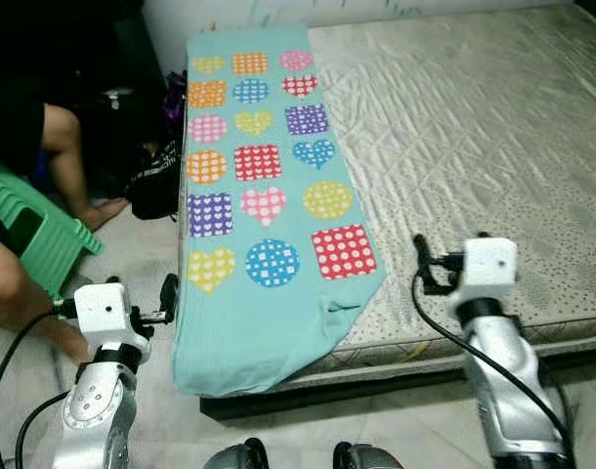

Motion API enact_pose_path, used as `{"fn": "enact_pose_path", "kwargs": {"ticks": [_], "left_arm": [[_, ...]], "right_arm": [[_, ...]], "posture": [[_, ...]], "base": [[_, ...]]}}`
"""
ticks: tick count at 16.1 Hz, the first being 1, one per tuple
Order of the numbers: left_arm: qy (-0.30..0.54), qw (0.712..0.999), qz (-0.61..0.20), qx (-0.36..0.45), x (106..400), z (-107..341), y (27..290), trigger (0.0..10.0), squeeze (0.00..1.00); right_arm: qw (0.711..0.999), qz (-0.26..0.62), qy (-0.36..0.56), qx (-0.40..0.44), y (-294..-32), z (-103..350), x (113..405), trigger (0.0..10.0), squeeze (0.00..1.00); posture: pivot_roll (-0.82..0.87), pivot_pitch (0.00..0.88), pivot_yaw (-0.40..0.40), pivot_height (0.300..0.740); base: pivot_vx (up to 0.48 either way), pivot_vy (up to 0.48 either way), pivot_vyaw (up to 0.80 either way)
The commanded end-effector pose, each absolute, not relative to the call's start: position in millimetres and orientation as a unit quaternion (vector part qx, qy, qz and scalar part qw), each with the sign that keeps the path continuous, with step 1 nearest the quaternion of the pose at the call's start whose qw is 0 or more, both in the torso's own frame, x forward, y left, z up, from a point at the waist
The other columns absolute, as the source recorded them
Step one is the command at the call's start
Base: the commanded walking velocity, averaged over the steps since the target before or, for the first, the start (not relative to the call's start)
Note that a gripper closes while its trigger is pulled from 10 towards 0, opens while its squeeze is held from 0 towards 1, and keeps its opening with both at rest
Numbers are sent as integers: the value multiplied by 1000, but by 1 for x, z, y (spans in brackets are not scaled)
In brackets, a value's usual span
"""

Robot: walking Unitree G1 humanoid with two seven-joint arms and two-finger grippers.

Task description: Clean up the room

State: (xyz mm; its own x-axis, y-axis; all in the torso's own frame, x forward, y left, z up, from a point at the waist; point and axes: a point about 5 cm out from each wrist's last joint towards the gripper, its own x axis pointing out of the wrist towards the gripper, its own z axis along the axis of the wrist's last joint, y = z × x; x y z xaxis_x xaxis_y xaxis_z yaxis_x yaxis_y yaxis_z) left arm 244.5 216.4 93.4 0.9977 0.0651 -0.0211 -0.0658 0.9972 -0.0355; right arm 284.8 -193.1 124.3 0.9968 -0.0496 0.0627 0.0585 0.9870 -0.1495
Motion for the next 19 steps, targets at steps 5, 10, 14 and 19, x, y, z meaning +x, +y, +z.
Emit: {"fn": "enact_pose_path", "kwargs": {"ticks": [5,10,14,19], "left_arm": [[5,1000,18,3,248,97,213,10000,0],[24,1000,12,1,244,92,213,10000,0],[18,1000,17,-2,245,94,212,10000,0],[17,1000,17,-7,243,95,210,10000,0]], "right_arm": [[997,-26,-29,-69,-198,122,281,10000,0],[998,-20,-16,-52,-195,116,276,10000,0],[999,-7,-14,-52,-190,116,278,10000,0],[999,7,-14,-44,-181,117,278,10000,0]], "posture": [[-172,135,69,740],[-173,135,82,740],[-167,156,72,740],[-164,173,69,740]], "base": [[0,0,0],[0,0,0],[0,0,-588],[0,0,0]]}}
